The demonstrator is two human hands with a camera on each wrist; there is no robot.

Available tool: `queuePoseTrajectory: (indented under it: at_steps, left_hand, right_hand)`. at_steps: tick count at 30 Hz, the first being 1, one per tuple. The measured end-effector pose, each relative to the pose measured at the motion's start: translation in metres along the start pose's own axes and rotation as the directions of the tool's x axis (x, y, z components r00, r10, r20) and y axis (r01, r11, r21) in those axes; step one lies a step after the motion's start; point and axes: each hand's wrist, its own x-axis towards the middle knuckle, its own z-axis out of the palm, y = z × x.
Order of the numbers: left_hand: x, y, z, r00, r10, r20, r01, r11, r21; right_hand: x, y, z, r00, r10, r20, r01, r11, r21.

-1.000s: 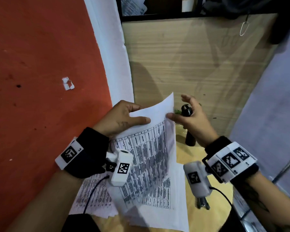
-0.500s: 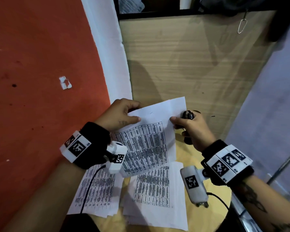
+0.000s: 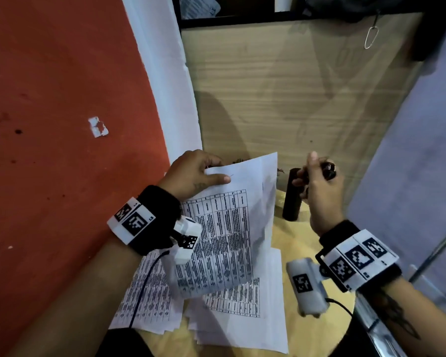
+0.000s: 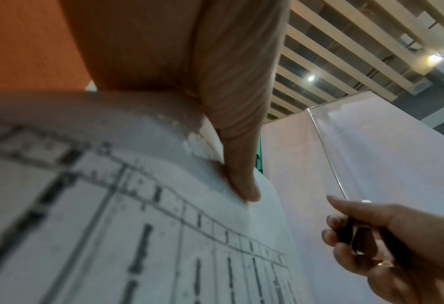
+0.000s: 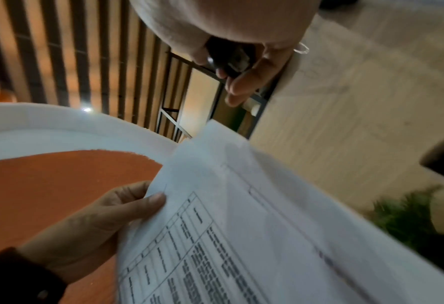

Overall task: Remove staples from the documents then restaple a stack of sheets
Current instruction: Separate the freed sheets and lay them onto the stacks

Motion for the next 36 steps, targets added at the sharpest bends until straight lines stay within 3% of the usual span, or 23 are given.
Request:
queuePoseTrajectory:
  at_steps: [3,6,8,11,13,16,18,24,30,36]
  left_hand:
    - [0.001,0.000,-0.001,0.999,0.025,0.022,-0.024,0.999,-0.049]
    - [0.001,0.001,-0.003,0.999,0.012,0.043,-0.009,0.997,-0.073]
    - [0.001,0.001,-0.004,0.998,0.024,0.065,-0.019,0.997,-0.077]
    - [0.000,0.004,-0.005,0.995,0.019,0.095,-0.008,0.993,-0.115]
    - [0.000,0.006,-0.007,0.993,0.026,0.117,-0.006,0.986,-0.169]
    - [-0.001,0.013,-0.009,0.986,0.062,0.154,-0.029,0.979,-0.204]
    - [0.000,0.017,-0.009,0.985,0.062,0.163,-0.026,0.976,-0.215]
    - [-0.002,0.027,-0.007,0.993,0.034,0.110,-0.009,0.976,-0.218]
    - [-0.001,0.030,-0.005,0.993,0.015,0.120,0.016,0.966,-0.258]
    - [-0.002,0.032,-0.006,0.990,0.043,0.131,-0.006,0.963,-0.268]
  right_hand:
    - [-0.010,-0.002,-0.001,0.967,0.061,0.249,-0.048,0.997,-0.058]
    - [-0.026,0.001,0.004,0.827,0.188,0.530,-0.128,0.981,-0.147]
    - [-0.030,0.001,0.008,0.783,0.107,0.613,-0.010,0.987,-0.161]
    - [-0.030,-0.006,0.013,0.765,-0.166,0.622,0.401,0.878,-0.259]
    - [-0.027,-0.008,0.015,0.695,-0.329,0.639,0.618,0.728,-0.297]
    - [-0.023,-0.008,0.018,0.556,-0.461,0.692,0.789,0.555,-0.264]
    - [-0.021,-0.005,0.019,0.512,-0.497,0.700,0.829,0.498,-0.253]
    - [-0.018,-0.006,0.017,0.455,-0.547,0.703,0.873,0.427,-0.233]
    - [-0.017,-0.010,0.015,0.424,-0.553,0.717,0.882,0.431,-0.189]
    - [-0.013,-0.015,0.015,0.374,-0.540,0.754,0.908,0.379,-0.179]
